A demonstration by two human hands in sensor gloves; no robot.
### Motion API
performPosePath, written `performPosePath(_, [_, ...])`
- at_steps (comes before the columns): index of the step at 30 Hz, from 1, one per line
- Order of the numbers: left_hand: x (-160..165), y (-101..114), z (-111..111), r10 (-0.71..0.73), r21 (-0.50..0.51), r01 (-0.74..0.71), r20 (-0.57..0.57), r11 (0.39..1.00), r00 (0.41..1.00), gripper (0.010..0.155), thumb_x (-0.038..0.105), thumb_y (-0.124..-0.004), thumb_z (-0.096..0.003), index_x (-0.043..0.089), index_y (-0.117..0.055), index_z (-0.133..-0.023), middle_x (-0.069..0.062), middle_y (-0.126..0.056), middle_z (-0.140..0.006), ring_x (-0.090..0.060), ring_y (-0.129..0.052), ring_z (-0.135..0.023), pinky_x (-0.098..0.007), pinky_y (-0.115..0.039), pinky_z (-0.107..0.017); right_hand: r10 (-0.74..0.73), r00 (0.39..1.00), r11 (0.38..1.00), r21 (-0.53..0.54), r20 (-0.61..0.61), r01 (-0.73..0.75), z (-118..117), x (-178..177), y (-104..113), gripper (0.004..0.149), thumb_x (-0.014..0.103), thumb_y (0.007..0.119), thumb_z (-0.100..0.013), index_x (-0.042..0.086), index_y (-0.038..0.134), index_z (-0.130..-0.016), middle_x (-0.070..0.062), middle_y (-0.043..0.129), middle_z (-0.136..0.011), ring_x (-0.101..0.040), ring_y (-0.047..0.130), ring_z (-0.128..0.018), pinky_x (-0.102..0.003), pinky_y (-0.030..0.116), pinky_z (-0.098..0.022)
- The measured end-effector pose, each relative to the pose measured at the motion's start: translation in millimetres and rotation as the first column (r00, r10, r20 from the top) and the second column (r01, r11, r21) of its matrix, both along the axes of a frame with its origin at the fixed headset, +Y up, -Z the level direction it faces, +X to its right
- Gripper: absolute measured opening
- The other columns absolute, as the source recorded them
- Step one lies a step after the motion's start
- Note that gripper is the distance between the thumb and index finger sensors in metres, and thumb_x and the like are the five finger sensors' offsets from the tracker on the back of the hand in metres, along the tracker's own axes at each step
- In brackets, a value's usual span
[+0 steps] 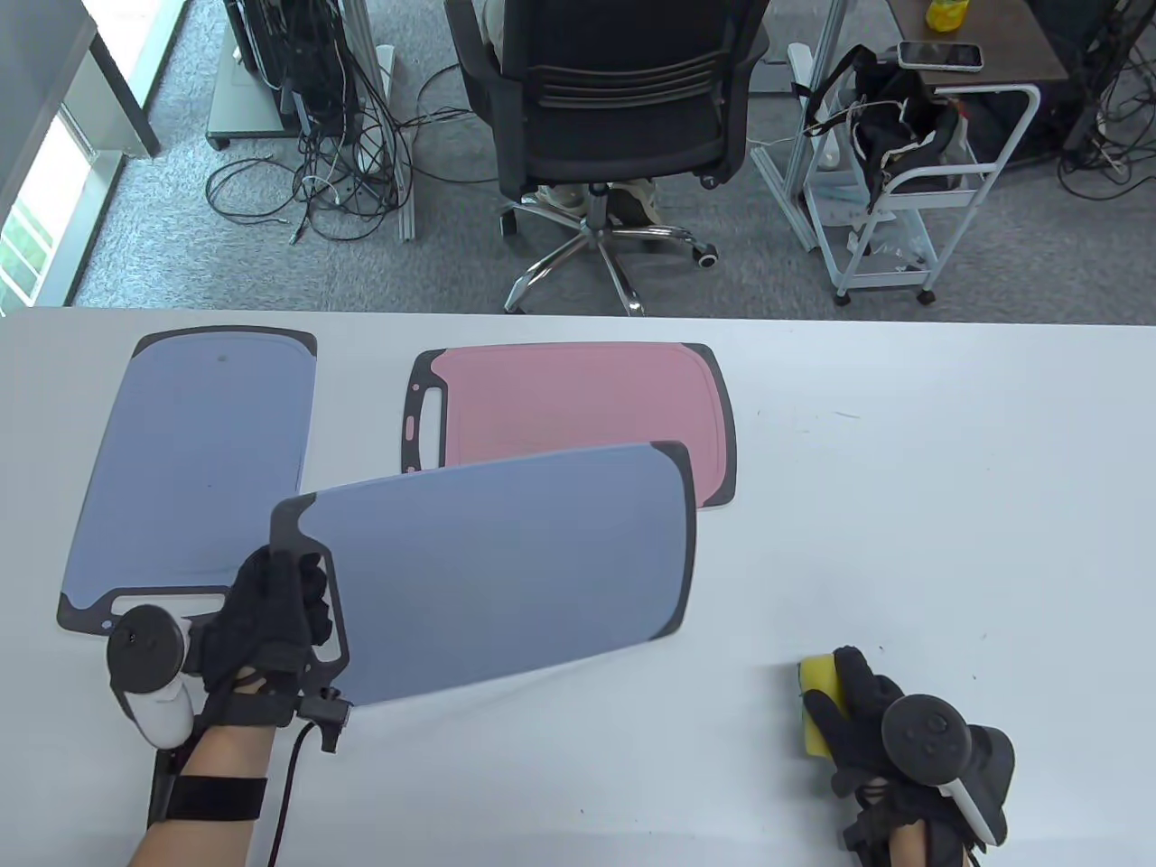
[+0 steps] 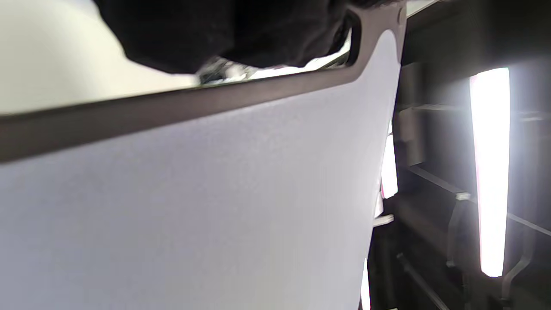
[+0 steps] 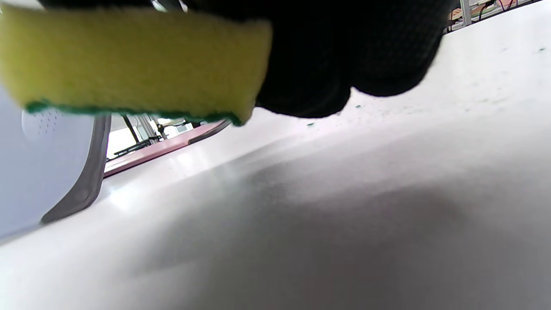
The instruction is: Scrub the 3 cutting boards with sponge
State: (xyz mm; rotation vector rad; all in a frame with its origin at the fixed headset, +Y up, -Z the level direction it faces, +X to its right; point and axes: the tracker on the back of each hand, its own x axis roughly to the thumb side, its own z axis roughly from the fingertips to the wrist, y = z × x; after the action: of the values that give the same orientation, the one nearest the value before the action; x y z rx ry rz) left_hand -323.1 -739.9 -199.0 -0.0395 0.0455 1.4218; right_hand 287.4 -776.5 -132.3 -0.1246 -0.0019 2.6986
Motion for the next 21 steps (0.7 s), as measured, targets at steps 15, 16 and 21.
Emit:
performPosePath(15, [43,-79,-31,-0.251,-0.373,0.371,0.331,0.85,0.91,0.055,0.051,-0.072,-0.0625,0.008,-0.067,-0.097,0.004,-0.091,-0.068,0.003,-0.104,-0.039,-0.023,-0.101,-0.03,0.098,0.995,0.995,0.017,0.003,-0.098,-17,-23,4,0.072,0.056,0.073,-0.048,0.011,0.065,-0.104,-0.01,0.084,-0.078,-0.021,0.092,-0.052,-0.044,0.081,-0.044])
performPosePath(16, [44,-80,-32,-0.218,-0.382,0.342,0.332,0.858,0.918,0.054,0.051,-0.07,-0.0634,0.009,-0.067,-0.097,0.004,-0.09,-0.068,0.003,-0.104,-0.039,-0.023,-0.101,-0.03,0.129,0.991,0.992,0.006,-0.021,-0.129,-27,-38,8,0.072,0.056,0.073,-0.048,0.011,0.065,-0.104,-0.01,0.084,-0.078,-0.021,0.092,-0.052,-0.044,0.081,-0.044])
performPosePath(21, [49,-83,-26,-0.183,-0.419,0.306,0.307,0.855,0.934,0.053,0.052,-0.068,-0.0646,0.012,-0.066,-0.098,0.006,-0.089,-0.07,0.004,-0.103,-0.041,-0.022,-0.1,-0.032,0.223,0.964,0.975,0.012,-0.142,-0.224,-72,-121,16,0.072,0.057,0.073,-0.049,0.011,0.065,-0.104,-0.01,0.084,-0.078,-0.021,0.092,-0.052,-0.043,0.081,-0.044])
